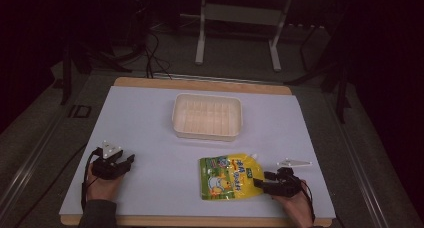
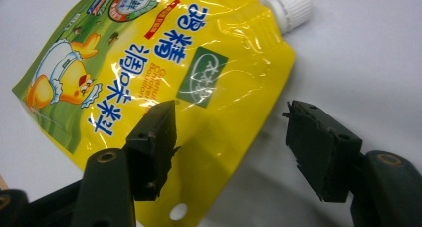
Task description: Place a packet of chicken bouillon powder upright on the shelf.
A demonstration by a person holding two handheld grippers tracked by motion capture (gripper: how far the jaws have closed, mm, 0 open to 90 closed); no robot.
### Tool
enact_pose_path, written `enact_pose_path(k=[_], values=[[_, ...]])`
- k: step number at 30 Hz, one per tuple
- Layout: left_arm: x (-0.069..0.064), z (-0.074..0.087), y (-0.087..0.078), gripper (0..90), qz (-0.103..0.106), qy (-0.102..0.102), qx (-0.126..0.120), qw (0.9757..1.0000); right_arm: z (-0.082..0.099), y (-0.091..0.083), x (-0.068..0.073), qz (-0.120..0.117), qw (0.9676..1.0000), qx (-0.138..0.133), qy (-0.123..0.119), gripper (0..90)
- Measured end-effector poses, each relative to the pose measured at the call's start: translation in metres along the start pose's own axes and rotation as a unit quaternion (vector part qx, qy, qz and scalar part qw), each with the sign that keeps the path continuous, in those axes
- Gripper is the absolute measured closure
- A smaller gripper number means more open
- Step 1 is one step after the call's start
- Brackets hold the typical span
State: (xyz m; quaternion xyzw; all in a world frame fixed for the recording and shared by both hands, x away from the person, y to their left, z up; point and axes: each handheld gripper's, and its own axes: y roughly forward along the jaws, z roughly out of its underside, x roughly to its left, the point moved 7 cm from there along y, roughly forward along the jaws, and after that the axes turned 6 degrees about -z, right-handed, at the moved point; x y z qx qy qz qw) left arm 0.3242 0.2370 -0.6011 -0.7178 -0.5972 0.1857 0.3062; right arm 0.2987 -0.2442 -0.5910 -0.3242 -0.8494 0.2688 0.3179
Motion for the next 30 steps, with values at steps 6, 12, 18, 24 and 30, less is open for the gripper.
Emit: enact_pose_path(k=[6, 12, 18, 24, 30], values=[[0.0, 0.0, 0.0, 51.3, -0.002, 0.001, -0.001, 1.0, -0.001, 0.003, 0.004, -0.011, 0.9999, 0.001, 0.008, 36.7], [0.0, 0.0, 0.0, 51.1, -0.003, 0.001, -0.001, 1.0, -0.003, 0.005, 0.006, -0.031, 0.999, -0.004, 0.032, 39.8], [0.0, 0.0, 0.0, 50.8, -0.003, 0.001, -0.001, 1.0, -0.008, 0.01, 0.011, -0.03, 0.9993, 0.002, 0.022, 42.5], [0.0, 0.0, 0.0, 50.7, -0.003, 0.001, -0.001, 1.0, -0.018, 0.017, 0.019, -0.031, 0.9995, 0.005, 0.008, 42.8], [0.0, 0.0, 0.0, 50.6, -0.003, 0.0, -0.002, 1.0, -0.022, 0.03, 0.022, -0.029, 0.9993, 0.024, -0.002, 47.4]])
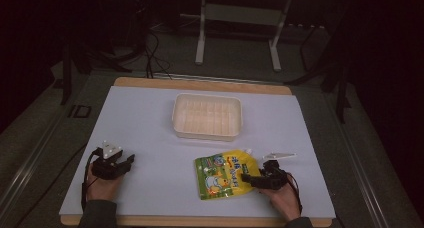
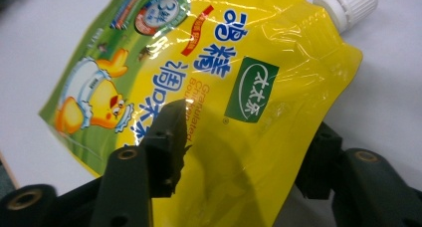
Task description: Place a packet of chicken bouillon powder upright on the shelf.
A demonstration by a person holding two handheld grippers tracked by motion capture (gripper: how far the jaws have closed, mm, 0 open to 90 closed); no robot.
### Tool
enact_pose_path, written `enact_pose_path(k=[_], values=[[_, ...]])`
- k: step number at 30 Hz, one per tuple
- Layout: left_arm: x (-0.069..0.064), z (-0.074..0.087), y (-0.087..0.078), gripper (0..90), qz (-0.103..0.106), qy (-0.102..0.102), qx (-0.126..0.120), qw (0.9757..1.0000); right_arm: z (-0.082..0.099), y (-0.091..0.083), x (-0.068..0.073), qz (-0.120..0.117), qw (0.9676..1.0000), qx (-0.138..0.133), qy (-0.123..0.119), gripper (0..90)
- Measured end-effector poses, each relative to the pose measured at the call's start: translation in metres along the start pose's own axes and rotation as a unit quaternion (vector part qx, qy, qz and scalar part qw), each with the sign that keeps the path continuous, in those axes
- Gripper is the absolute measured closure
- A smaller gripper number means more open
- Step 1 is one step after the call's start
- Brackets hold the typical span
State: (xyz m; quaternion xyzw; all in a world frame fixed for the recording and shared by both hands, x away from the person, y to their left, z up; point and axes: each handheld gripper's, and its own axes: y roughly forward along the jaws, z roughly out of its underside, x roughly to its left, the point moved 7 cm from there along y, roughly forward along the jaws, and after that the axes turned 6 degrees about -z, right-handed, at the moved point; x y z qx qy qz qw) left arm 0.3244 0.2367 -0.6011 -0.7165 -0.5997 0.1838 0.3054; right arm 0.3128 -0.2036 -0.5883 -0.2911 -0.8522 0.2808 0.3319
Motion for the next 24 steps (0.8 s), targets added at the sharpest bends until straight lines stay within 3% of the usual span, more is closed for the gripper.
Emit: enact_pose_path(k=[9, 13, 16, 20, 24], values=[[0.0, 0.0, 0.0, 50.6, 0.0, 0.001, 0.0, 1.0, -0.007, 0.008, -0.003, 0.011, 0.9997, 0.019, 0.012, 71.0], [0.0, 0.0, 0.0, 50.5, 0.001, 0.0, 0.001, 1.0, -0.01, 0.008, -0.003, 0.002, 0.9998, 0.009, 0.017, 81.6], [0.0, 0.0, 0.0, 50.5, 0.001, 0.0, 0.0, 1.0, -0.012, 0.008, 0.0, 0.007, 0.9999, 0.006, 0.005, 87.8], [0.0, 0.0, 0.0, 50.5, 0.0, 0.001, 0.001, 1.0, -0.017, 0.007, 0.004, 0.015, 0.9998, 0.003, -0.014, 89.5], [0.0, 0.0, 0.0, 50.5, 0.001, 0.0, 0.001, 1.0, -0.026, 0.001, 0.01, 0.009, 0.9997, -0.005, -0.023, 89.8]])
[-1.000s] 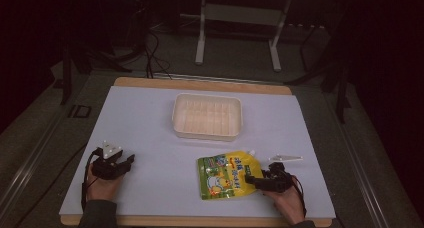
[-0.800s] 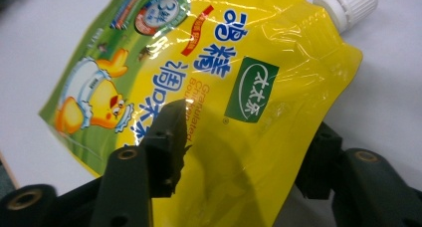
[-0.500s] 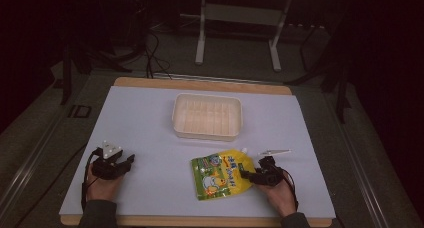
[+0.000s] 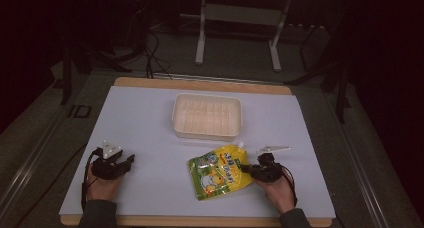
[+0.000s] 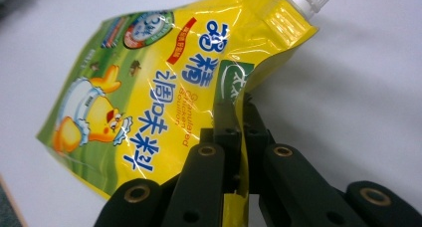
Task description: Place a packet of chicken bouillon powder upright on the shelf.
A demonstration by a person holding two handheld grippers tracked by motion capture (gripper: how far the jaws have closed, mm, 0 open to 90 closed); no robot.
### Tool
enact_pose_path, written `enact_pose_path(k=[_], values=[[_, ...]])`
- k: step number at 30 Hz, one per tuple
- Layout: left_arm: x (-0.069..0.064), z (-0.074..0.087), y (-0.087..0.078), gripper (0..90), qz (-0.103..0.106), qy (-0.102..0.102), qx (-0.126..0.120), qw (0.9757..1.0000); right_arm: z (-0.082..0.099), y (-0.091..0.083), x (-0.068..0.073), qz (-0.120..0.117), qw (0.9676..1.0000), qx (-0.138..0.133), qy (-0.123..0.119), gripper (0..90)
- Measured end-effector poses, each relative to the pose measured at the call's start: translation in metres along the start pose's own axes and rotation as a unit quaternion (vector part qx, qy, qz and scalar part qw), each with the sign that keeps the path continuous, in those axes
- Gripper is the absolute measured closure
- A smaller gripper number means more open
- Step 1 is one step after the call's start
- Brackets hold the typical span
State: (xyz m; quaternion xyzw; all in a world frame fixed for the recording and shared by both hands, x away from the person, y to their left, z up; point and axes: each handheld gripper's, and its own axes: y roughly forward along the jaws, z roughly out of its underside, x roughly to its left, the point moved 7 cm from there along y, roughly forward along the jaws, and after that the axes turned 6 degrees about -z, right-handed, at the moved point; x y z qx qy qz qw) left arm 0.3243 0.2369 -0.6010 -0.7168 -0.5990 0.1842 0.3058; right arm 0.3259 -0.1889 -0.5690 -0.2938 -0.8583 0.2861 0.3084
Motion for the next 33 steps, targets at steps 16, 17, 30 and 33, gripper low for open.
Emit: enact_pose_path(k=[16, 17, 30, 33], values=[[-0.001, 0.0, 0.0, 50.2, -0.001, 0.002, -0.001, 1.0, -0.039, -0.016, 0.027, 0.001, 0.9982, -0.007, -0.059, 90.0], [-0.001, 0.0, 0.0, 50.1, -0.001, 0.002, -0.002, 1.0, -0.042, -0.018, 0.03, 0.0, 0.9978, -0.007, -0.065, 90.0], [-0.001, 0.0, -0.001, 50.0, -0.002, 0.004, -0.005, 1.0, -0.069, -0.026, 0.057, -0.02, 0.9951, -0.006, -0.097, 90.0], [-0.001, 0.0, -0.002, 50.0, -0.001, 0.003, -0.007, 1.0, -0.075, -0.026, 0.064, -0.021, 0.9938, -0.005, -0.11, 90.0]])
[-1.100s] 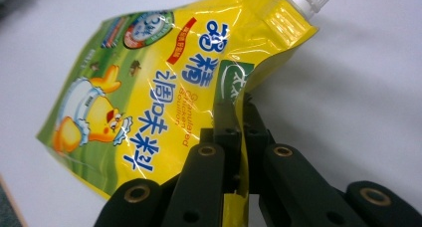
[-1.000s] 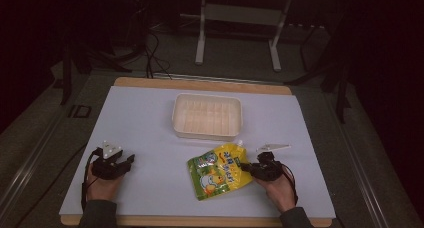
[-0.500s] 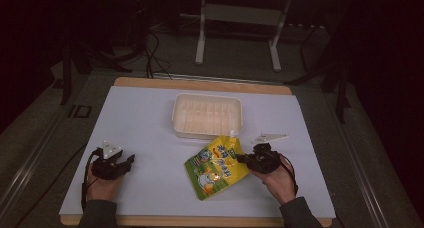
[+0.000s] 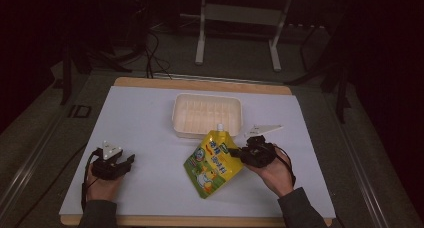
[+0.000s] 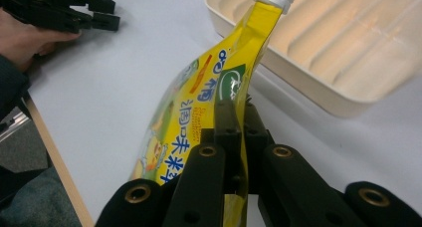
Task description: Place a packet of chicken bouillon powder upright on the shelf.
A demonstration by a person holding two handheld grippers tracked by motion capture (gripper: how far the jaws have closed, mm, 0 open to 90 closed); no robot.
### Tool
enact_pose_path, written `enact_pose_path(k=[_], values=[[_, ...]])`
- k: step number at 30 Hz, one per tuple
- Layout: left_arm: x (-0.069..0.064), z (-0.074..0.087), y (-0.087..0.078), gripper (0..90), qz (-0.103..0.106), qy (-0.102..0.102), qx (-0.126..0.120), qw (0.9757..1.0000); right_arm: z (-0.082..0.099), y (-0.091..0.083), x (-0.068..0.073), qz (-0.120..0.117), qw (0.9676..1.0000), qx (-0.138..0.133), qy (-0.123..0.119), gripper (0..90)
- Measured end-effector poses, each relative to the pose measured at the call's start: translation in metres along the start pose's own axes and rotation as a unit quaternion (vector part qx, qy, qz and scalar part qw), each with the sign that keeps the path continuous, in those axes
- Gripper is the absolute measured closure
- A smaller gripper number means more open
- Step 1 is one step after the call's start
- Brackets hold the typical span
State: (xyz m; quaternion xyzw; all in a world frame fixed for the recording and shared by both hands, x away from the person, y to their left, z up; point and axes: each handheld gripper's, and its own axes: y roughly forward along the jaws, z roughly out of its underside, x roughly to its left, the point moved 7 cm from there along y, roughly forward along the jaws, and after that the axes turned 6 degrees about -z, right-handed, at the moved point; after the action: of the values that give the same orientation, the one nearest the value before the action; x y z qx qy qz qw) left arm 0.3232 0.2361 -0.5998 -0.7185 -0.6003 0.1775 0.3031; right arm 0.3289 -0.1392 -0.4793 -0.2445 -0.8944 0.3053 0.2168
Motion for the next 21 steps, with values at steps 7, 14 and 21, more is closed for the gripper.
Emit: enact_pose_path(k=[7, 14, 21], values=[[0.0, 0.0, 0.0, 49.7, 0.0, 0.001, -0.001, 1.0, -0.017, 0.0, 0.015, -0.016, 0.9997, -0.001, -0.017, 90.0], [0.001, 0.0, -0.001, 49.6, 0.0, 0.0, -0.003, 1.0, -0.03, 0.003, 0.029, -0.037, 0.9988, -0.004, -0.032, 90.0], [0.001, 0.0, -0.001, 49.6, -0.002, -0.003, -0.007, 1.0, -0.038, 0.008, 0.043, -0.052, 0.9978, -0.003, -0.042, 90.0]])
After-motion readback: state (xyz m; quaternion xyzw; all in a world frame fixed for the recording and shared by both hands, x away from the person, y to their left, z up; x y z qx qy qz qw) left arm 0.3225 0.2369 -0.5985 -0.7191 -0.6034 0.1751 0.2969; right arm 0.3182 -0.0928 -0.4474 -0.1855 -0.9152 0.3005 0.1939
